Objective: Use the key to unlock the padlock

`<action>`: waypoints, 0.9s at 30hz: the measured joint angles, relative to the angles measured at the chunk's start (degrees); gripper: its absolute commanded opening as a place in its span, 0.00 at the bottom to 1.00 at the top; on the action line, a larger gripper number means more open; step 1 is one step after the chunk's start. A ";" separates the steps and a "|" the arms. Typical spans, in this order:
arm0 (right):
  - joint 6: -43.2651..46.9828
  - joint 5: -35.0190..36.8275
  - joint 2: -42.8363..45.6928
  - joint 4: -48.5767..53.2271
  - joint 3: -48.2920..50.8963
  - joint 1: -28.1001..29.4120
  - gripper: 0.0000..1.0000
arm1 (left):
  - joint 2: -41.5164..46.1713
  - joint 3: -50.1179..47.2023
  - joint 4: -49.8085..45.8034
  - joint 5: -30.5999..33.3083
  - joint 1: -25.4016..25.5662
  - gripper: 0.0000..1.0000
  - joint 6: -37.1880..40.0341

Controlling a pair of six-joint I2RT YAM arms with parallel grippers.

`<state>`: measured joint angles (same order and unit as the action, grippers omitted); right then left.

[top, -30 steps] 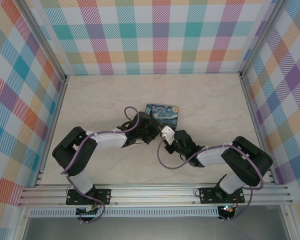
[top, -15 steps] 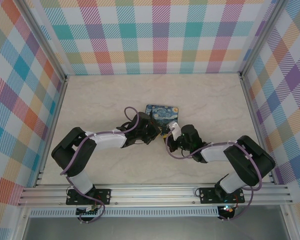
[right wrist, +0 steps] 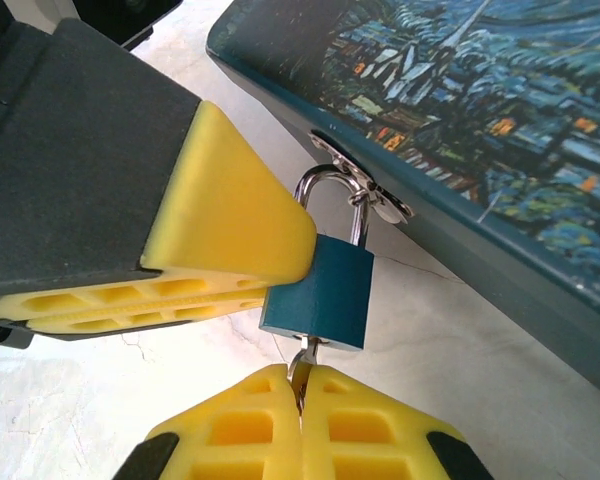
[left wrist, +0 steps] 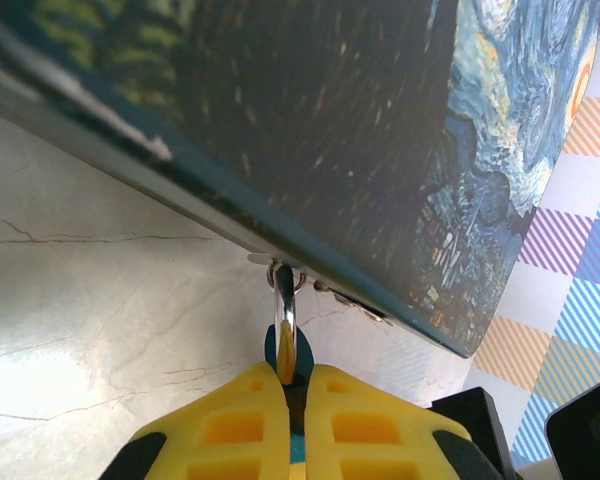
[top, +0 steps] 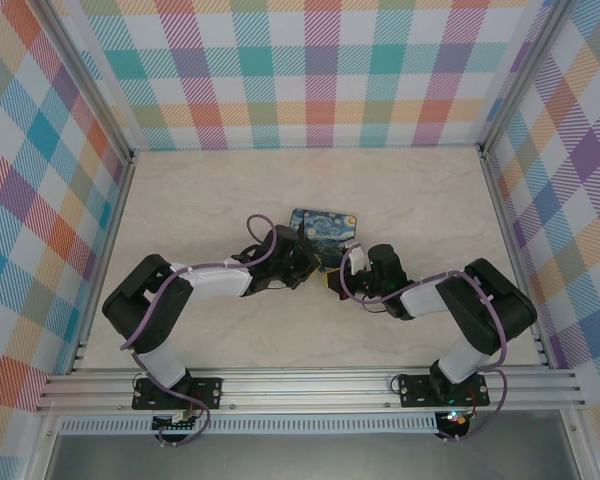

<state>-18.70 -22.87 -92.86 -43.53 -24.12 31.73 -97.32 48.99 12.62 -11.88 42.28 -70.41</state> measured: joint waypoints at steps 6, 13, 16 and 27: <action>0.81 1.36 0.37 1.09 -0.07 0.11 0.00 | 0.00 0.00 0.00 -0.04 0.00 0.26 0.72; 2.01 2.89 0.44 1.44 -0.07 1.01 0.00 | -0.26 0.00 -0.13 -0.04 0.00 0.28 0.81; 2.45 3.32 0.55 1.60 -0.07 1.27 0.00 | -0.90 0.00 -0.13 -0.07 0.00 0.29 0.81; 1.75 4.22 2.62 3.43 -0.07 1.38 0.00 | -0.37 0.00 -0.61 0.24 0.00 0.48 2.03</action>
<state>-16.95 -18.65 -90.24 -40.10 -24.18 33.10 -97.69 48.99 12.01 -11.64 42.28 -68.38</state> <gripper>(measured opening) 0.057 0.445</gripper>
